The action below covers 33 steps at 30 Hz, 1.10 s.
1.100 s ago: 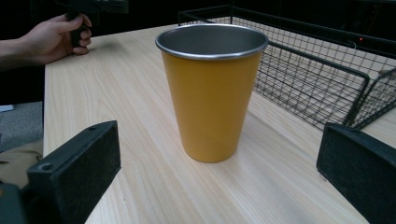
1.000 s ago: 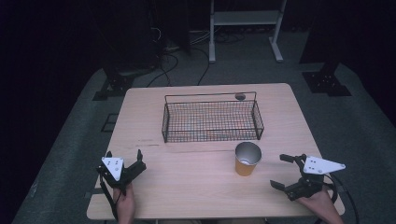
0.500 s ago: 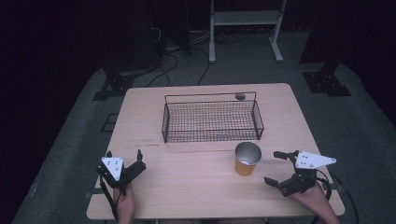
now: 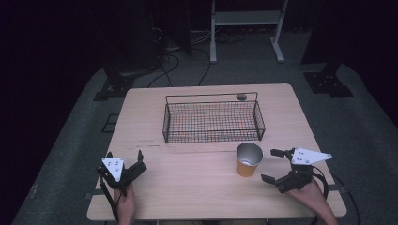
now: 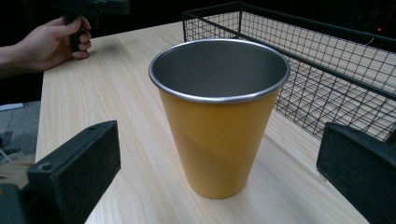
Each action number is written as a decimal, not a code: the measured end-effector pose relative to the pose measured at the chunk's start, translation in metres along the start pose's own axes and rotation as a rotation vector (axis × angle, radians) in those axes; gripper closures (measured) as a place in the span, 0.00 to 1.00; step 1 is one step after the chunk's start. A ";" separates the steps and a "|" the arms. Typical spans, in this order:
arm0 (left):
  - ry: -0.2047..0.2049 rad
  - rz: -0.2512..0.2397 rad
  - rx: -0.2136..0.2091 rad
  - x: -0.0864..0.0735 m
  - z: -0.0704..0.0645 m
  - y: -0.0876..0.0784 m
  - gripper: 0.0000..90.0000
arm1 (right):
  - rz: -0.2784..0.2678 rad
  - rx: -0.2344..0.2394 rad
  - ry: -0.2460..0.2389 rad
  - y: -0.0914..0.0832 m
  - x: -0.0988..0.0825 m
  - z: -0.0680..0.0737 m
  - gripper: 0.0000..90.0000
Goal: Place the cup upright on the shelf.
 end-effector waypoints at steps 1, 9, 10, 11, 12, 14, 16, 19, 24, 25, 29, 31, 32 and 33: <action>0.000 0.000 0.000 0.000 0.000 0.000 0.00 | 0.002 0.000 -0.002 0.001 0.001 0.000 0.00; -0.003 -0.001 -0.001 0.000 0.000 0.000 0.00 | 0.012 0.007 0.008 0.009 0.007 -0.002 0.00; -0.001 -0.001 -0.001 0.000 0.000 0.000 0.00 | 0.009 0.008 0.011 0.011 0.008 -0.002 0.00; -0.001 -0.001 -0.001 0.000 0.000 0.000 0.00 | 0.006 0.008 0.012 0.011 0.009 -0.002 0.00; -0.001 -0.001 -0.001 0.000 0.000 0.000 0.00 | 0.005 0.006 0.012 0.013 0.009 -0.003 0.00; -0.002 -0.001 -0.001 0.000 0.000 0.000 0.00 | 0.012 0.008 0.027 0.015 0.007 -0.005 0.00; -0.001 -0.001 -0.001 0.000 0.000 0.000 0.00 | 0.022 0.009 0.028 0.019 0.006 -0.005 0.00; 0.000 -0.001 -0.001 0.000 0.000 0.000 0.00 | 0.024 0.013 0.028 0.023 0.006 -0.005 0.00; 0.000 -0.001 -0.001 0.000 0.000 0.000 0.00 | 0.038 0.021 0.028 0.032 0.006 -0.003 0.00; 0.000 -0.001 -0.001 0.000 0.000 0.000 0.00 | 0.038 0.022 0.026 0.033 0.006 -0.003 0.00; 0.000 -0.001 -0.001 0.000 0.000 0.000 0.00 | 0.042 0.026 0.026 0.037 0.008 -0.001 0.00; 0.000 -0.001 -0.001 0.000 0.000 0.000 0.00 | 0.049 0.029 0.026 0.039 0.008 -0.001 0.00; 0.000 -0.001 -0.001 0.000 0.000 0.000 0.00 | 0.052 0.030 0.017 0.040 0.011 0.000 0.00; 0.000 -0.001 -0.001 0.000 0.000 0.000 0.00 | 0.056 0.030 0.017 0.042 0.012 0.000 0.00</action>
Point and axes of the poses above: each handheld gripper's, and its own axes: y roughly forward along the jaws, x roughly out of its top, z roughly to its left, the point moved 8 cm from there along y, roughly forward along the jaws, and after that the axes turned 8 degrees about y, right-handed, at the moved point
